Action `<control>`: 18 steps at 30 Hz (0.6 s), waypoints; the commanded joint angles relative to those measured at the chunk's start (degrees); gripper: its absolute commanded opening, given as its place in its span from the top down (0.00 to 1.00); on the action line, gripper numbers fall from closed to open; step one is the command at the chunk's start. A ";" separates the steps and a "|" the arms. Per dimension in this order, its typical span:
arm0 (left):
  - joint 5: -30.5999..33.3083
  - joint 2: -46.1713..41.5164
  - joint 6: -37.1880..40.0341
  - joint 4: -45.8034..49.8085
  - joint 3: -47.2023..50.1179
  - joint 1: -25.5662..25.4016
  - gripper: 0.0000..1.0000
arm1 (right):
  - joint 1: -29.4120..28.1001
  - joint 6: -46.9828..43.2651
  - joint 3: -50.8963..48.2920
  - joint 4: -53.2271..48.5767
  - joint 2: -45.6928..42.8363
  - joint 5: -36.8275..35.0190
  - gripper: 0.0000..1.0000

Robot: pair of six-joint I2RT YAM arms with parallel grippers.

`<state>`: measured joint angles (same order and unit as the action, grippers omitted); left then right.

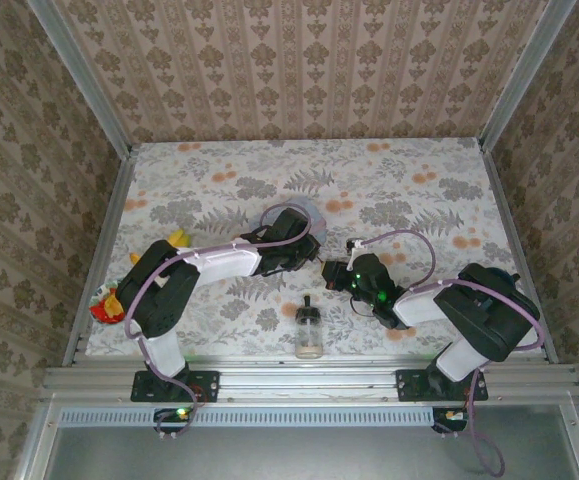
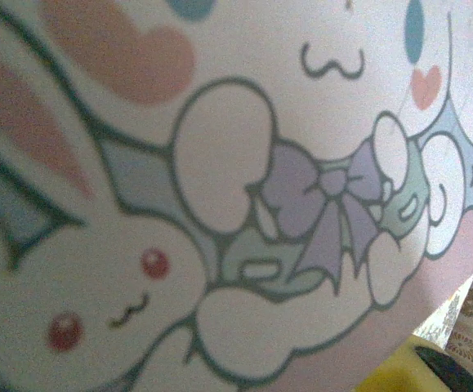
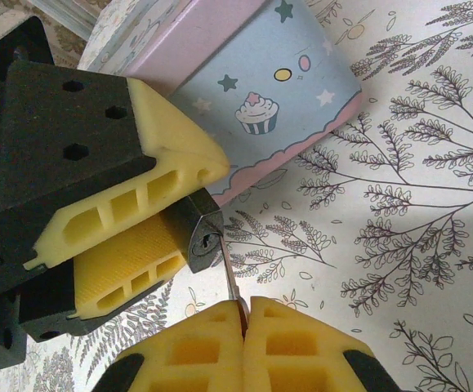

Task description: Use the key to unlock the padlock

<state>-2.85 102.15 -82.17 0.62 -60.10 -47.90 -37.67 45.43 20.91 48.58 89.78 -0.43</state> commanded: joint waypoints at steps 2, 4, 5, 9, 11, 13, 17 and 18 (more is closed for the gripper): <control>-2.86 -0.64 -1.61 -1.05 0.00 -0.46 0.84 | 0.40 0.38 1.41 3.91 -0.18 1.08 1.00; -2.87 -0.50 -1.70 -1.21 0.09 -0.51 0.84 | 0.40 0.27 1.51 4.69 0.29 1.80 1.00; -2.86 -0.46 -1.73 -1.32 0.07 -0.44 0.84 | 0.40 0.14 1.51 5.20 0.52 2.17 1.00; -3.13 -0.46 -1.94 -1.58 0.17 -0.31 0.84 | 0.40 0.00 1.35 5.92 0.68 3.37 1.00; -3.14 -0.55 -1.75 -1.59 0.17 -0.21 0.84 | 0.47 -0.08 1.33 5.84 0.51 4.23 1.00; -3.37 -0.63 -1.43 -1.58 0.07 -0.21 0.84 | 0.79 -0.03 1.37 5.83 0.79 5.78 1.00; -3.66 -0.81 -1.14 -1.50 0.09 -0.08 0.84 | 1.75 0.51 0.92 5.57 0.89 8.36 1.00; -3.74 -0.94 -1.00 -1.45 0.15 0.02 0.84 | 2.10 0.59 0.66 4.97 0.68 8.66 1.00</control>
<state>-3.49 102.15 -82.54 0.45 -60.10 -47.51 -35.92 45.43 20.91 49.63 90.28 4.60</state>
